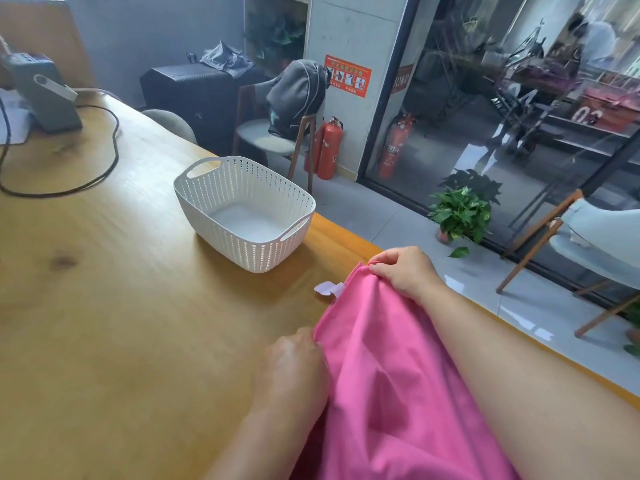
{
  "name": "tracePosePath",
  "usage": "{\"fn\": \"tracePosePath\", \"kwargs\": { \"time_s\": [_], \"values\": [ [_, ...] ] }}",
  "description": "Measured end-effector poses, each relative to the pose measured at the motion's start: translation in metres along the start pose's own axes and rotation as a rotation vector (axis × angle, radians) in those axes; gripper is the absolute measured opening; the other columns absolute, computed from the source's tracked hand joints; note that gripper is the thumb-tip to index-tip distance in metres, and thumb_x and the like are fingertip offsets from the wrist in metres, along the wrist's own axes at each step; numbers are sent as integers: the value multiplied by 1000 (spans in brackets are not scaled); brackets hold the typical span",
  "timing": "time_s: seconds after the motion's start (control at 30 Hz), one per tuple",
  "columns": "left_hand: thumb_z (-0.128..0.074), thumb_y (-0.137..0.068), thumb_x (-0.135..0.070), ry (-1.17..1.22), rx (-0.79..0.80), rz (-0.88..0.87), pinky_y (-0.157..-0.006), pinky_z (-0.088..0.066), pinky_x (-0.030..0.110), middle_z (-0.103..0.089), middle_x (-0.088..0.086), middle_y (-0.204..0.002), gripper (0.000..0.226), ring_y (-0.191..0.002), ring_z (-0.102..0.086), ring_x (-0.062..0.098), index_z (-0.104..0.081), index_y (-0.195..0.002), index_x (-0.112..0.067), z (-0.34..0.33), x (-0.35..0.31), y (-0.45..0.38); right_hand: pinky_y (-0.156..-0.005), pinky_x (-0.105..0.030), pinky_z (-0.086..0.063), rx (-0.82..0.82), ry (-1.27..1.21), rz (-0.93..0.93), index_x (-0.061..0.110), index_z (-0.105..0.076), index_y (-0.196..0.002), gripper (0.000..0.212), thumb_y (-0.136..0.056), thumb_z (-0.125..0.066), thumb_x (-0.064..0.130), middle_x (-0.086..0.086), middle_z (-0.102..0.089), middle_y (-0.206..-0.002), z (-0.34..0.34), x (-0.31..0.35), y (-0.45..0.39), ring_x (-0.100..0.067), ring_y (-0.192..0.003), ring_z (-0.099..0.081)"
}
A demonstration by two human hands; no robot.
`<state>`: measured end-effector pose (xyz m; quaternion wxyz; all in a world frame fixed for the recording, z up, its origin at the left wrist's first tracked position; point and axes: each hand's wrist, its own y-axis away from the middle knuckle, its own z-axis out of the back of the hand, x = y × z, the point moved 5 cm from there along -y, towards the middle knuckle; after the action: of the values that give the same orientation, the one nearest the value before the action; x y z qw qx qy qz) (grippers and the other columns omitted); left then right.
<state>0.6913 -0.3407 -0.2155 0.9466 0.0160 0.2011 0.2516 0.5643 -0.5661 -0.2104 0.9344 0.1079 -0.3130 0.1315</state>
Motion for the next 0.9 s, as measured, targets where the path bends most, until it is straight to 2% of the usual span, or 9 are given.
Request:
{"fn": "tracePosePath", "kwargs": {
  "time_s": [0.07,0.13,0.27,0.37,0.47,0.53,0.63,0.9],
  "values": [
    [-36,-99,-22,-12,10,3,-69,-37,29,-65,3,-103,19,-97,-63,25,-55,-100,-19,0,1,0,-87,-26,-48,1,-45,-5,27,-77,-84,3,-82,-79,28,9,-74,-89,-4,-1,-1,-10,-94,-65],
    [-37,-98,-18,-12,33,17,-68,-35,28,-65,3,-104,18,-98,-62,25,-55,-100,-18,1,4,0,-86,-27,-50,-6,-83,-12,27,-74,-77,9,-78,-82,31,11,-72,-85,-6,0,-2,-10,-90,-65],
    [-37,-97,-19,2,38,28,-65,-35,28,-64,2,-100,16,-96,-62,25,-53,-95,-20,11,6,5,-84,-28,-50,10,-220,-14,24,-77,-91,9,-86,-75,31,6,-72,-91,-8,10,-1,-12,-87,-64],
    [-41,-93,-27,40,9,25,-64,-34,27,-64,3,-93,15,-85,-59,26,-44,-80,-21,23,4,11,-73,-27,-54,96,-377,-67,20,-76,-91,9,-90,-72,28,0,-73,-89,-9,14,-1,-13,-77,-64],
    [-43,-91,-27,52,31,24,-63,-34,27,-62,2,-86,18,-76,-51,24,-43,-75,-20,24,8,13,-80,-32,-53,95,-292,-73,23,-78,-83,9,-80,-81,31,3,-75,-86,-12,12,-3,-14,-81,-66],
    [-43,-93,-24,-5,79,17,-66,-37,27,-65,2,-96,13,-86,-60,24,-52,-84,-21,18,14,13,-83,-30,-52,85,-128,-52,24,-77,-76,12,-76,-85,33,7,-74,-83,-14,10,-3,-12,-85,-67],
    [-42,-96,-22,-120,124,-3,-69,-37,27,-64,0,-106,19,-100,-63,22,-58,-106,-21,9,21,15,-83,-29,-52,59,-64,-50,24,-76,-73,15,-74,-86,35,10,-74,-81,-17,7,-1,-10,-86,-66],
    [-38,-98,-22,-130,117,-5,-70,-37,28,-63,0,-107,22,-99,-61,21,-55,-112,-21,5,23,15,-89,-32,-50,62,-19,-6,29,-74,-77,9,-86,-76,30,9,-71,-87,-16,12,-1,-14,-93,-65]
  ]
}}
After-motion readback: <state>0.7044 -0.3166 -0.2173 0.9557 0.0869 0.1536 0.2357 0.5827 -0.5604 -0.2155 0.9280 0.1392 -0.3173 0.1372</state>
